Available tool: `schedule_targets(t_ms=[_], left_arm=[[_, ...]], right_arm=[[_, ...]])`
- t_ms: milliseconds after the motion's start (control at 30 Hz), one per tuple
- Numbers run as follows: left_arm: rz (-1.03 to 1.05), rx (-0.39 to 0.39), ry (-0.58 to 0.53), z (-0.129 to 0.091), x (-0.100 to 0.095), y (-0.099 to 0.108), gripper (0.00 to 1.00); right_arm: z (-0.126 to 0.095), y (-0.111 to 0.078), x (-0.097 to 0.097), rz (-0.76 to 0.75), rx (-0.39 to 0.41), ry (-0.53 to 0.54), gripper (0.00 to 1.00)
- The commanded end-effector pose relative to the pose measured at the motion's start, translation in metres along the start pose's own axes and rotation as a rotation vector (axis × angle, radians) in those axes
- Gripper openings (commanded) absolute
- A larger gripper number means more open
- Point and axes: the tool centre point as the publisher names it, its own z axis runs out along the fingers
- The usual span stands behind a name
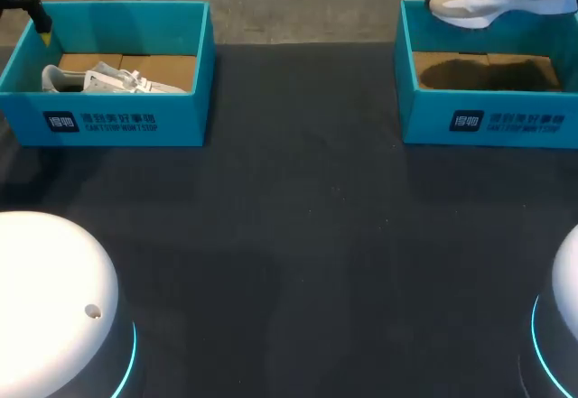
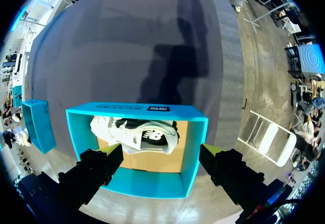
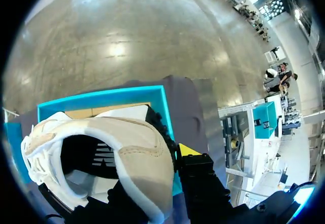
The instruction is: Take the shoe out of the shoebox, open the shoe tongue, remove and reinsert the insole, then place the shoe into the shoebox
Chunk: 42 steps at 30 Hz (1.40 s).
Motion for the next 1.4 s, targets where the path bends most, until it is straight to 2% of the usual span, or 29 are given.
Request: schedule_targets(t_ms=[33,133,400,633,667,700,833,900,933,1000,1033,1133,1167,1200,1333,1400], left_arm=[[0.000,-0.002,0.002,0.000,0.000,-0.001,1.00],[0.000,-0.002,0.002,0.000,0.000,-0.001,1.00],[0.000,-0.002,0.002,0.000,0.000,-0.001,1.00],[0.000,-0.002,0.002,0.000,0.000,-0.001,1.00],[0.000,-0.002,0.002,0.000,0.000,-0.001,1.00],[0.000,-0.002,0.002,0.000,0.000,-0.001,1.00],[0.000,-0.002,0.002,0.000,0.000,-0.001,1.00],[0.000,-0.002,0.002,0.000,0.000,-0.001,1.00],[0.000,-0.002,0.002,0.000,0.000,-0.001,1.00],[0.000,-0.002,0.002,0.000,0.000,-0.001,1.00],[0.000,-0.002,0.002,0.000,0.000,-0.001,1.00],[0.000,-0.002,0.002,0.000,0.000,-0.001,1.00],[0.000,-0.002,0.002,0.000,0.000,-0.001,1.00],[0.000,-0.002,0.002,0.000,0.000,-0.001,1.00],[0.000,-0.002,0.002,0.000,0.000,-0.001,1.00],[0.000,-0.002,0.002,0.000,0.000,-0.001,1.00]], right_arm=[[-0.030,-0.029,0.002,-0.001,-0.031,-0.001,0.00],[-0.043,-0.047,0.008,0.001,-0.027,0.001,0.00],[-0.078,-0.114,0.032,0.030,-0.043,0.027,0.00],[-0.102,-0.172,0.066,0.018,-0.059,0.029,0.00],[-0.102,-0.172,0.066,0.018,-0.059,0.029,0.00],[-0.106,-0.188,0.076,0.013,-0.062,0.033,0.00],[-0.111,-0.222,0.094,0.017,-0.061,0.045,0.00],[-0.111,-0.226,0.096,0.018,-0.060,0.047,0.00],[-0.115,-0.248,0.108,0.022,-0.055,0.059,0.00],[-0.117,-0.260,0.115,0.023,-0.055,0.061,0.00],[-0.119,-0.273,0.122,0.024,-0.053,0.063,0.00],[-0.119,-0.296,0.132,0.036,-0.046,0.074,0.00],[-0.119,-0.299,0.133,0.037,-0.045,0.075,0.00],[-0.121,-0.312,0.139,0.047,-0.042,0.080,0.00],[-0.123,-0.336,0.149,0.066,-0.050,0.080,0.00],[-0.124,-0.340,0.151,0.068,-0.051,0.078,0.00]])
